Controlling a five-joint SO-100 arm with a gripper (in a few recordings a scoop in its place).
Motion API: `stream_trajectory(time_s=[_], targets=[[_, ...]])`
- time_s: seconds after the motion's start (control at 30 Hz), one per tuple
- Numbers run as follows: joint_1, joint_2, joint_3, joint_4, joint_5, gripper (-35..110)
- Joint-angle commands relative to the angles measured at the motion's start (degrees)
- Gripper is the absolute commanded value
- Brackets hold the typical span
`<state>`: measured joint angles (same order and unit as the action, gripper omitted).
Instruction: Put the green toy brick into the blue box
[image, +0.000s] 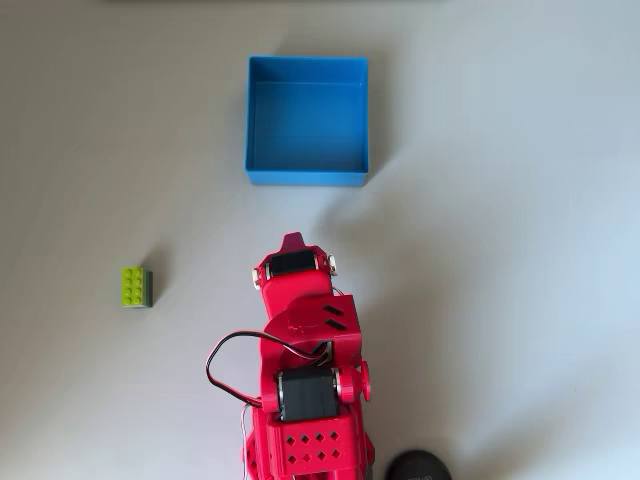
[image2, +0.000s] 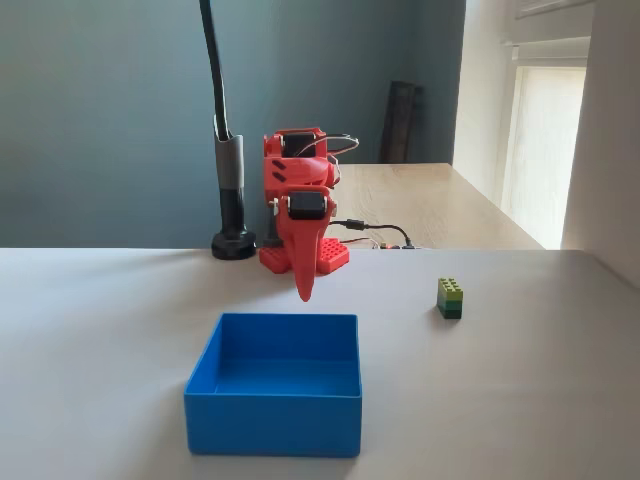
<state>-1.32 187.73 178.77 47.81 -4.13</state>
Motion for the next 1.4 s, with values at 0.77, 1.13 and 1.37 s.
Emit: stream_trajectory(time_s=[0.77,1.13,1.37], targets=[[-0.53,0.97,0.70,0.26,-0.18,0],[-0.88,0.70,-2.72,-3.87,-4.83,0],[-5.62,-3.52,-9.58,-3.78,-2.99,0]])
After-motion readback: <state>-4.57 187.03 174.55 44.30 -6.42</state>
